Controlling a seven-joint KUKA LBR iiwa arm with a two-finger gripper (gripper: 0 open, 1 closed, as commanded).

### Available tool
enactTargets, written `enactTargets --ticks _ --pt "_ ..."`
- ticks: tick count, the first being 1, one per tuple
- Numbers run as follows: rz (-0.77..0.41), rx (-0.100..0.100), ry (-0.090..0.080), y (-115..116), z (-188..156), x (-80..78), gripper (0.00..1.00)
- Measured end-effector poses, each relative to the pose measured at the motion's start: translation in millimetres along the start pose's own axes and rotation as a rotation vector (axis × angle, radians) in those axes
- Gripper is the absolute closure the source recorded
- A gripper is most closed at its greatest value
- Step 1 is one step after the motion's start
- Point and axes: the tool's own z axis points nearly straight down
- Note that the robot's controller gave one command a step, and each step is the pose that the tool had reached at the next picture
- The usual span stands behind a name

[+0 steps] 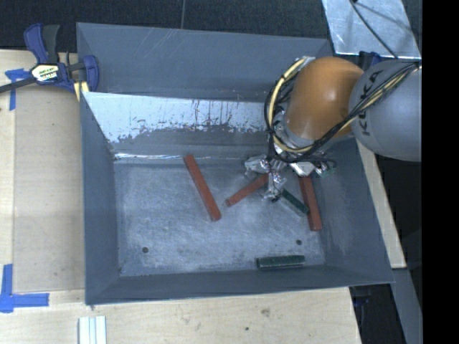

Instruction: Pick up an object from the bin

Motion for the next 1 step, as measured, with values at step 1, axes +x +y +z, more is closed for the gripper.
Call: enactTargets --ticks 1 --pt "0.032 0.004 -0.002 1.0 -162.6 8.0 1.0"
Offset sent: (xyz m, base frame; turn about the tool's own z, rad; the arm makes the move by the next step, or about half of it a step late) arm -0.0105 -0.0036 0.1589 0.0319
